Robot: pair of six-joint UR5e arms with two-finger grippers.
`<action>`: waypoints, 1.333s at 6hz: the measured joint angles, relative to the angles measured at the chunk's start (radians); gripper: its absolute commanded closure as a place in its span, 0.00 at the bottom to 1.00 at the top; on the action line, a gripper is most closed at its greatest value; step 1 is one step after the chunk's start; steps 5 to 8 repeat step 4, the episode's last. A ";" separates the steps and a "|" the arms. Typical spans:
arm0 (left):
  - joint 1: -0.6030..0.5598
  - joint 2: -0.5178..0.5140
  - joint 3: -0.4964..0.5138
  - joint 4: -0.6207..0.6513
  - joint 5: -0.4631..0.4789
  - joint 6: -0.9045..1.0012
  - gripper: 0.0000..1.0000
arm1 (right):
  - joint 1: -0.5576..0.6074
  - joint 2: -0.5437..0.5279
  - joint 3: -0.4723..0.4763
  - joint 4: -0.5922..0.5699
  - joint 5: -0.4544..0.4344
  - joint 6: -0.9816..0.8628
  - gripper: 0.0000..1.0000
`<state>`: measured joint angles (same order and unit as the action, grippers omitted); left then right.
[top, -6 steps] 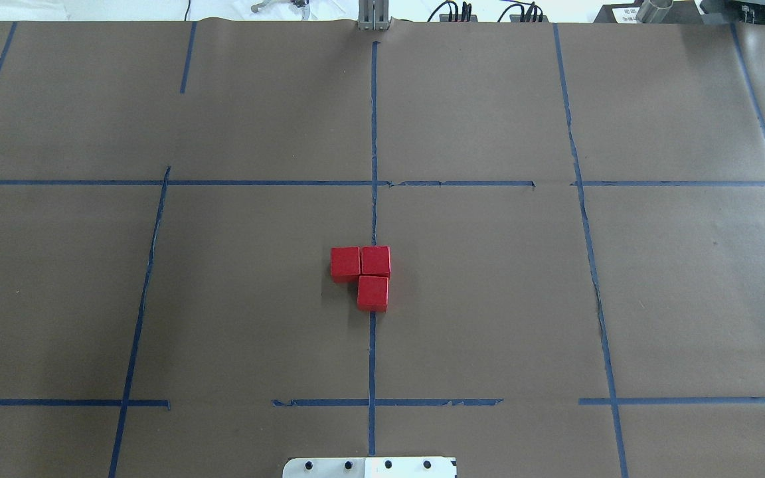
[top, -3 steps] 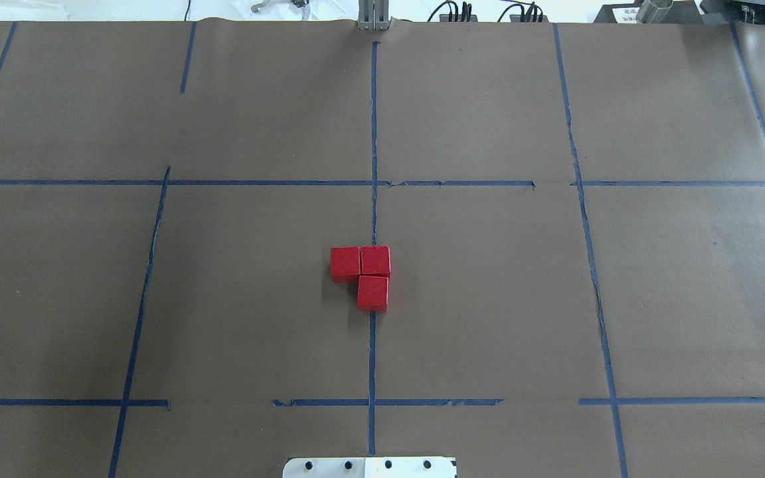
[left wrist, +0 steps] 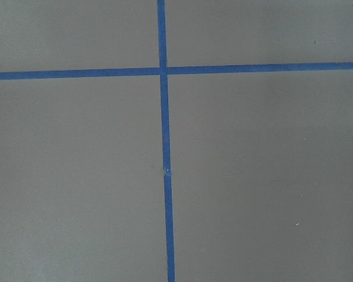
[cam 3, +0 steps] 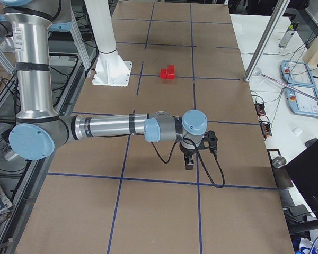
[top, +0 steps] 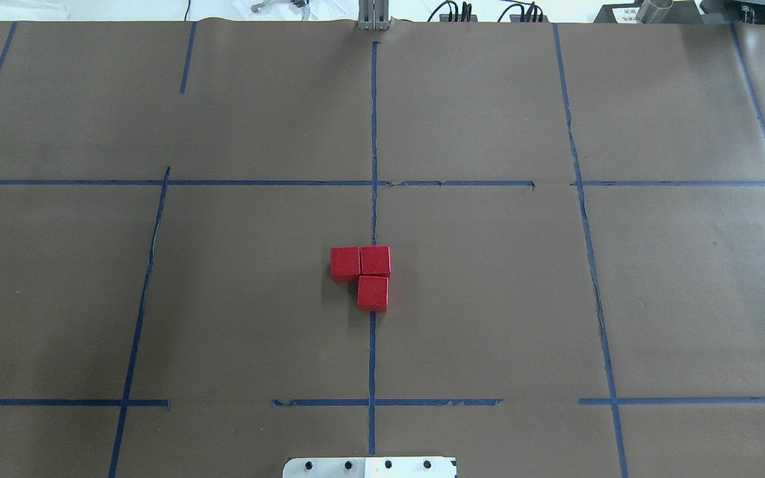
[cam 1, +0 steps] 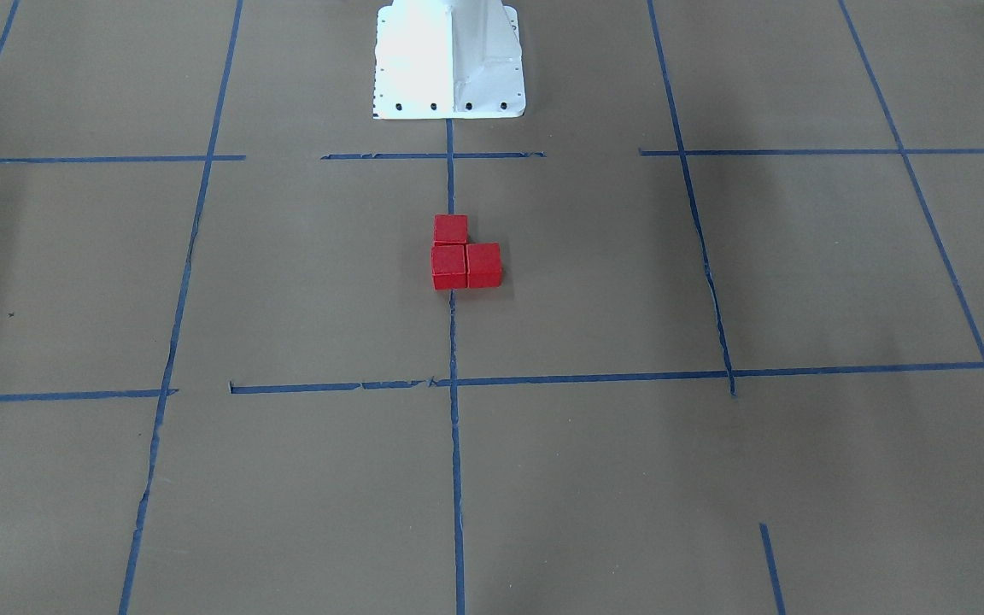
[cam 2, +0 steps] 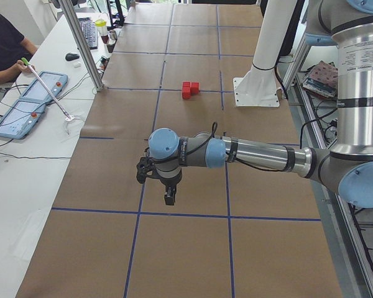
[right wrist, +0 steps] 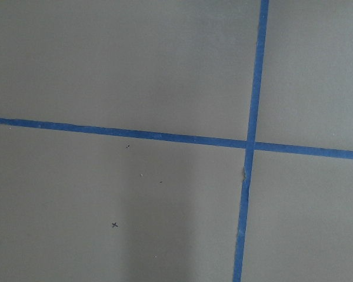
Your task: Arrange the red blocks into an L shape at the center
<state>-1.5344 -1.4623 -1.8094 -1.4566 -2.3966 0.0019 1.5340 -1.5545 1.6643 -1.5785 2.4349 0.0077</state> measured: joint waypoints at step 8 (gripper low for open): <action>0.000 -0.005 0.013 -0.008 0.003 0.001 0.00 | -0.008 -0.008 0.018 -0.009 -0.028 -0.003 0.00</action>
